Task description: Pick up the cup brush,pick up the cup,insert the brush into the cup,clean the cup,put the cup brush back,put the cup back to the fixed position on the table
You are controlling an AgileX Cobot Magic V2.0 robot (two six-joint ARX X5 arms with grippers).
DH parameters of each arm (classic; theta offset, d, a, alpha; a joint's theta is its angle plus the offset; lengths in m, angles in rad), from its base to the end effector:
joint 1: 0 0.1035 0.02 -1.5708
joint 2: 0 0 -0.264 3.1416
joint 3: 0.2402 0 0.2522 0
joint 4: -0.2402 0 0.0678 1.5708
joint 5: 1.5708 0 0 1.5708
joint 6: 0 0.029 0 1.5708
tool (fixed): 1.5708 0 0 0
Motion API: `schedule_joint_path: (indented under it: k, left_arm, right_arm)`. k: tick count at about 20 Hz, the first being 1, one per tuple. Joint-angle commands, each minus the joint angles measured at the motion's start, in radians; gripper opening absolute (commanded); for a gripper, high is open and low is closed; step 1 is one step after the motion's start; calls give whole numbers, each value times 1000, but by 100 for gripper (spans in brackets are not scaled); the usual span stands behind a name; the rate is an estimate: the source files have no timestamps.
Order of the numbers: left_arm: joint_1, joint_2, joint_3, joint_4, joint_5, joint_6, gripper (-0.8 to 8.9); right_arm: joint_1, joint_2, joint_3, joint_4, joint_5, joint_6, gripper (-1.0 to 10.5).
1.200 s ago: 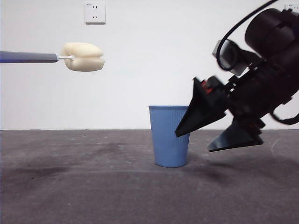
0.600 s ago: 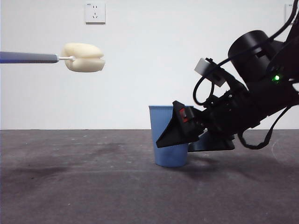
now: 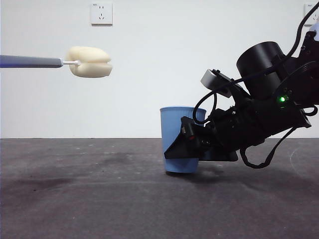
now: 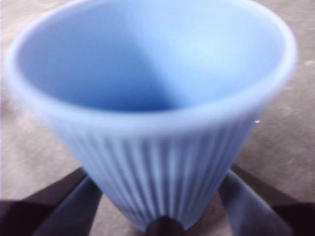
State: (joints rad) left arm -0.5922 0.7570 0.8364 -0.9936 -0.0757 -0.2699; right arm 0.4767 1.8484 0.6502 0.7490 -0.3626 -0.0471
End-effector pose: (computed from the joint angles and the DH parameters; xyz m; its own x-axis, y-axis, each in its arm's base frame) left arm 0.1062 -0.0688 0.2874 0.5472 -0.2770 -0.7898 0.3243 0.9401 -0.1050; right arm 0.2822 0.1573 0.1099 0.5856 0.7016 -0.4060 -0.7303 0.6740 0.1114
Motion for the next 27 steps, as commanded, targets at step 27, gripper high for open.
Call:
schedule_joint_path:
  k: [27]
  left_arm:
    - [-2,63,-3,-69,59,594,-9]
  right_arm:
    - [138,-513,237,-1317,501,-490,-13]
